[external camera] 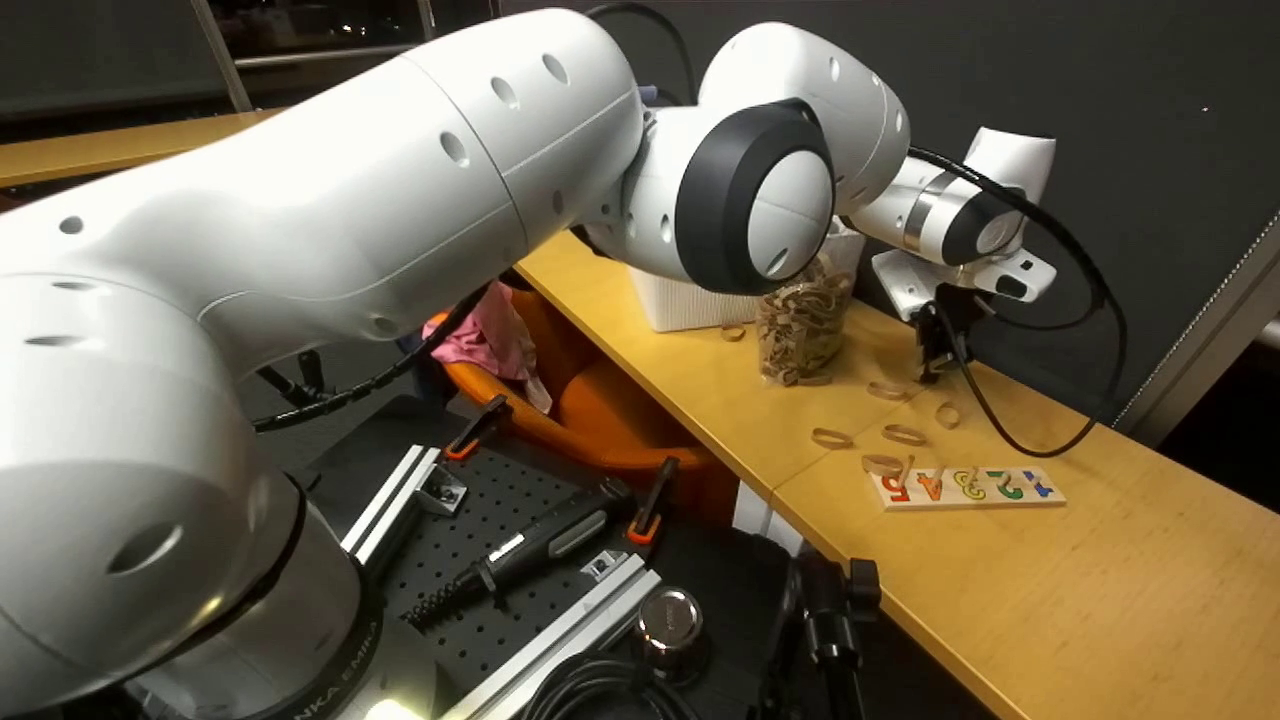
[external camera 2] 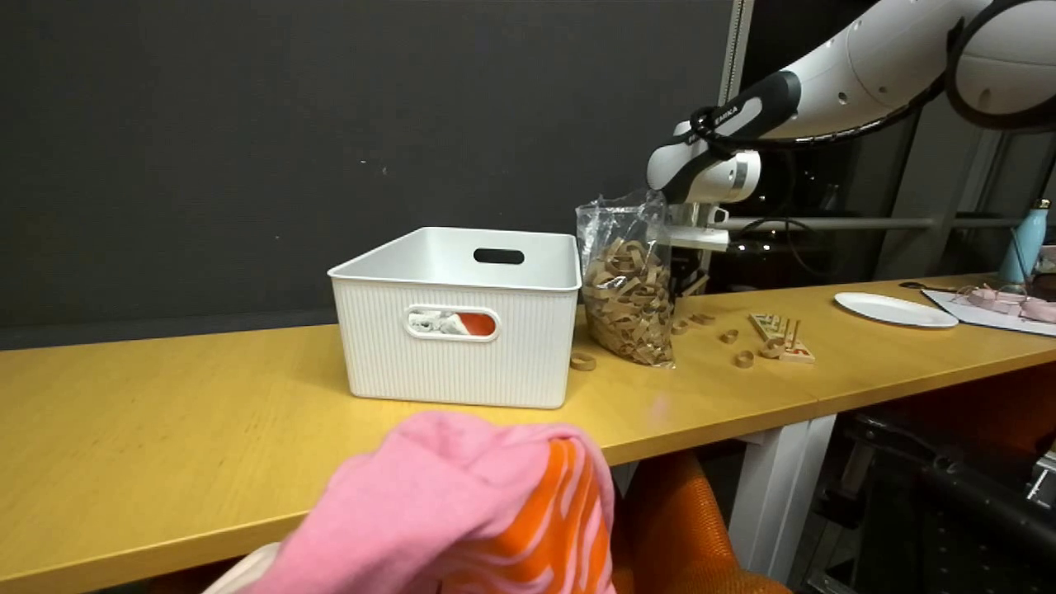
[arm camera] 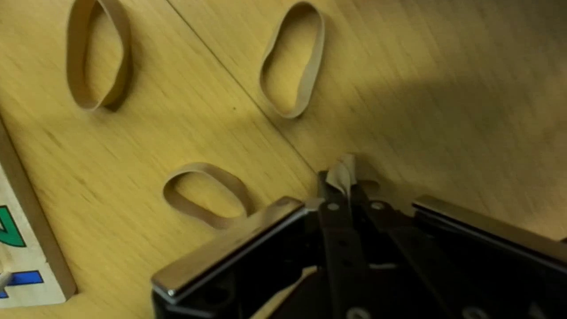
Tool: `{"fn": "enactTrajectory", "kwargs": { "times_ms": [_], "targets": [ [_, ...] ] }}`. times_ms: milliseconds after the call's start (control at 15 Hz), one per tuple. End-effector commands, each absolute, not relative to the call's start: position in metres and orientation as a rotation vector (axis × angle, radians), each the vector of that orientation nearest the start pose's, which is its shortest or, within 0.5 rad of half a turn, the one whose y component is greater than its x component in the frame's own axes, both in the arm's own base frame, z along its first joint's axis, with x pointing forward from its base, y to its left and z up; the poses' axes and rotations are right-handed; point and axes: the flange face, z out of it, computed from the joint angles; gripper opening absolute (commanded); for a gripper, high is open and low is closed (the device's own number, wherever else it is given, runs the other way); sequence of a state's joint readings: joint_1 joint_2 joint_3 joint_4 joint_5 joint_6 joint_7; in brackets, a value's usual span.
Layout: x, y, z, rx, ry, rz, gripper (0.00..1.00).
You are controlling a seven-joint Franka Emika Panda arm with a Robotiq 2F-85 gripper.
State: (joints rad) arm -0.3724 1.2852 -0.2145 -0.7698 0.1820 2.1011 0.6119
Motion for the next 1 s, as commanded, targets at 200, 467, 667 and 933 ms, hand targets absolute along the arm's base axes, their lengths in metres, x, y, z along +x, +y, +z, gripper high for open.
{"fn": "enactTrajectory", "kwargs": {
  "times_ms": [200,467,667,933],
  "targets": [
    [0.711,-0.353,0.210,-2.756,1.709,-0.247,0.01],
    [0.715,-0.334,0.267,-2.796,1.681,-0.515,0.01],
    [0.717,-0.309,0.309,-2.811,1.614,-0.754,0.01],
    [0.713,-0.255,0.352,-2.842,1.427,-1.034,0.01]
  ]
}}
